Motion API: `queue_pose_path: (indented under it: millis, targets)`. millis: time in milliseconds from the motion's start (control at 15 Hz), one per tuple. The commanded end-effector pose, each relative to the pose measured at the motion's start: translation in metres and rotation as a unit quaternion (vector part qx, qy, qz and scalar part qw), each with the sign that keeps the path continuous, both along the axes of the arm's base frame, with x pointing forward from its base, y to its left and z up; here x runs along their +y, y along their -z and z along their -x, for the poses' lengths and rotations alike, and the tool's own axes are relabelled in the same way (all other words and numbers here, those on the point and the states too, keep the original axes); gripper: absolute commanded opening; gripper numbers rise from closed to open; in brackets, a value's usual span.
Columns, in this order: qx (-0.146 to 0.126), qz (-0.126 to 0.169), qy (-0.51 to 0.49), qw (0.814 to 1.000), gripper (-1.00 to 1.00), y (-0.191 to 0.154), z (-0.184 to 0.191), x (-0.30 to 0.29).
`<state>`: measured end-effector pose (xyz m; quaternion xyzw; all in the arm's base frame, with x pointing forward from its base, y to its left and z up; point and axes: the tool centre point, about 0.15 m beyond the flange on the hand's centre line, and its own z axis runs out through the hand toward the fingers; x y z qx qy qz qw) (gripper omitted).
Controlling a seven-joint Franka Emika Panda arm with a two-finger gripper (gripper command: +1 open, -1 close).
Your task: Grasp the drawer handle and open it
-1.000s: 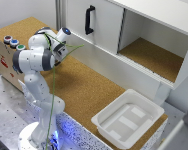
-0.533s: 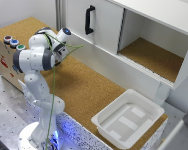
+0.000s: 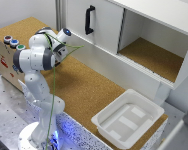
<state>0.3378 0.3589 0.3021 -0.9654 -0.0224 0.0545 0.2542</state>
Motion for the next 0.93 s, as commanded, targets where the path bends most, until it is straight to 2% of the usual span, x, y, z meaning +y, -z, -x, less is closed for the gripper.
queue_pose_path:
  millis: [0,867]
  targets:
    - [0.022,-0.048,0.008,0.999,-1.0,0.02,-0.001,-0.02]
    - [0.024,-0.048,0.016,0.998,-1.0,0.028,-0.01,-0.06]
